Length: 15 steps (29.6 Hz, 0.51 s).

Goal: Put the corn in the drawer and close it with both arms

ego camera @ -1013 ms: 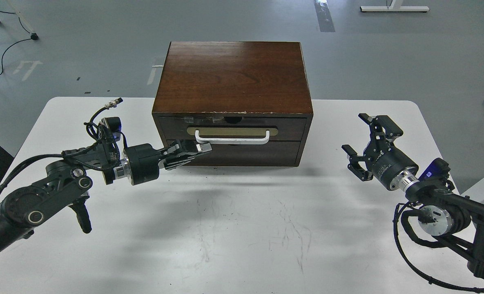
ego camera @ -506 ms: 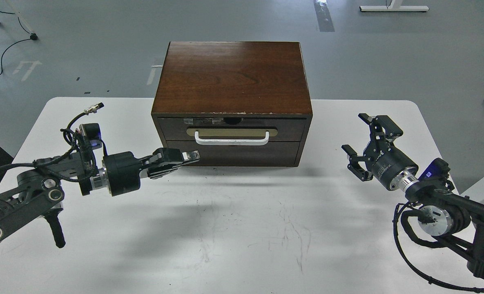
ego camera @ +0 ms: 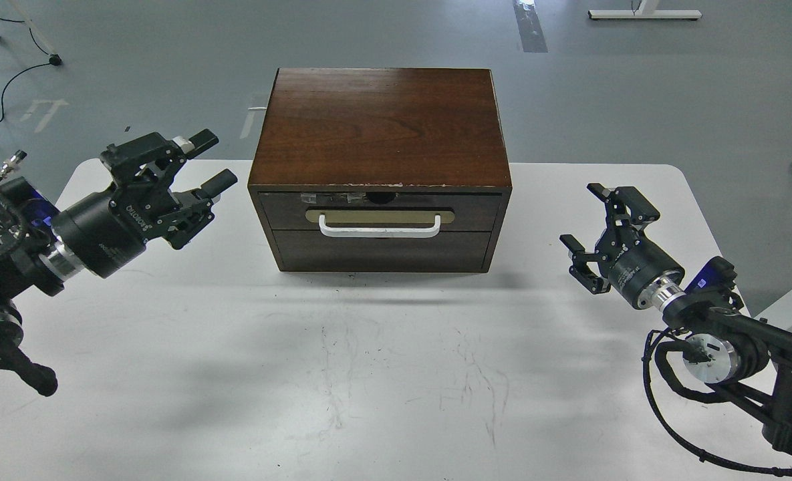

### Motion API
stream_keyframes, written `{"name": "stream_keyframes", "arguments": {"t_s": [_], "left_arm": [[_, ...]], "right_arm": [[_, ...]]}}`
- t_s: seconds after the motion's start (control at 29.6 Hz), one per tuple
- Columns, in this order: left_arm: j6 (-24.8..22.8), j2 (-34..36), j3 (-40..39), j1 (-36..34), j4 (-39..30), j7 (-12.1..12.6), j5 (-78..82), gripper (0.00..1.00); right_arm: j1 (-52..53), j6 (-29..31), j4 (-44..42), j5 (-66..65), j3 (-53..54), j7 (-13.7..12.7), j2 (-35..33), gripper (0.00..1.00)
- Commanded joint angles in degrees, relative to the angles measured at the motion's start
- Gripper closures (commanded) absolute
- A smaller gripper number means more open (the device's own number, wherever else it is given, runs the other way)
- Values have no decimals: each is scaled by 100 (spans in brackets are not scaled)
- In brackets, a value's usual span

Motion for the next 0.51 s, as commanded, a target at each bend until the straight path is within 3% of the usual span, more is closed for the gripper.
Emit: {"name": "stream_keyframes", "arguments": {"t_s": [0.0, 0.2, 0.47], "left_arm": [[132, -231, -24, 195, 72, -1, -39, 0], [10, -978, -708, 660, 388, -1, -39, 0], [-123, -1243, -991, 994, 661, -1, -39, 0]], "right_arm": [[13, 0, 1, 0, 8, 0, 33, 0], [-4, 0, 36, 9, 166, 0, 68, 0], [-39, 35, 80, 9, 166, 0, 68, 0]]}}
